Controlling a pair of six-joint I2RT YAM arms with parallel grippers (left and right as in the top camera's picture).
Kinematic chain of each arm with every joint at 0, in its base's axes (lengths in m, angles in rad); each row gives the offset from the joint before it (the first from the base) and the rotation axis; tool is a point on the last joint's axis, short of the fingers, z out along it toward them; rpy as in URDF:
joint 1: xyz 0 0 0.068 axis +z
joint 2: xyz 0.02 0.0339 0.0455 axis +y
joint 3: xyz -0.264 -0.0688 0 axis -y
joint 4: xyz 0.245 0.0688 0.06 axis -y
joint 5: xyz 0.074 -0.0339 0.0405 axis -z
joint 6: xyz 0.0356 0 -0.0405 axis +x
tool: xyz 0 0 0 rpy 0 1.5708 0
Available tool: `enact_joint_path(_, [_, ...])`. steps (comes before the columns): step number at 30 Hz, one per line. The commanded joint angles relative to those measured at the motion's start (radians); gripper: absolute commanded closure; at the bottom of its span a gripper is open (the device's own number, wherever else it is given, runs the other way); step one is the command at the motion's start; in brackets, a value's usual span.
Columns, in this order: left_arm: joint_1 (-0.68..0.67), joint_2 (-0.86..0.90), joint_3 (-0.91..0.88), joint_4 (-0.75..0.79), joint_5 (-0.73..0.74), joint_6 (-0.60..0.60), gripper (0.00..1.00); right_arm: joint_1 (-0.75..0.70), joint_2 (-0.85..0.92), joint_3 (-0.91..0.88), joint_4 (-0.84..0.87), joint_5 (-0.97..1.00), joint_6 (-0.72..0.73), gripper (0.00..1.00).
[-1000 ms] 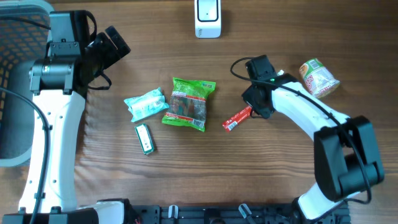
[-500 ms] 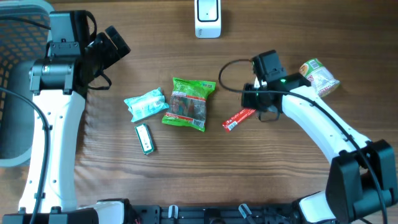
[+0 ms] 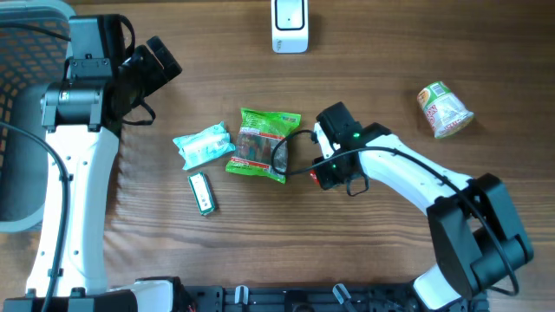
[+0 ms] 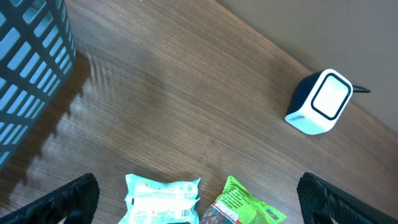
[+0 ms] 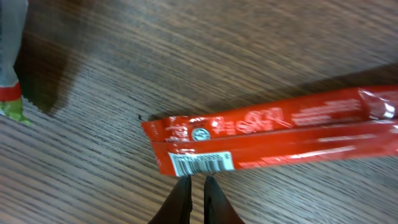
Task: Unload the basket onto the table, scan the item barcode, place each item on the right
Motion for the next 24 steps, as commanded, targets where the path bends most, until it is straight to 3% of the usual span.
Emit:
enact_joint_path(1, [0.005, -0.018, 0.015, 0.002, 0.004, 0.019, 0.00, 0.006, 0.039, -0.004, 0.003, -0.012, -0.031, 0.91])
enact_joint_path(17, [0.005, -0.018, 0.015, 0.002, 0.004, 0.019, 0.00, 0.005, 0.085, 0.005, 0.270, 0.066, -0.113, 0.85])
enact_joint_path(19, [0.005, -0.018, 0.015, 0.002, 0.004, 0.019, 0.00, 0.005, 0.085, 0.011, 0.273, 0.071, -0.119, 0.96])
enact_joint_path(24, [0.005, -0.018, 0.015, 0.002, 0.004, 0.019, 0.00, -0.002, 0.029, 0.089, 0.262, 0.029, -0.109, 0.94])
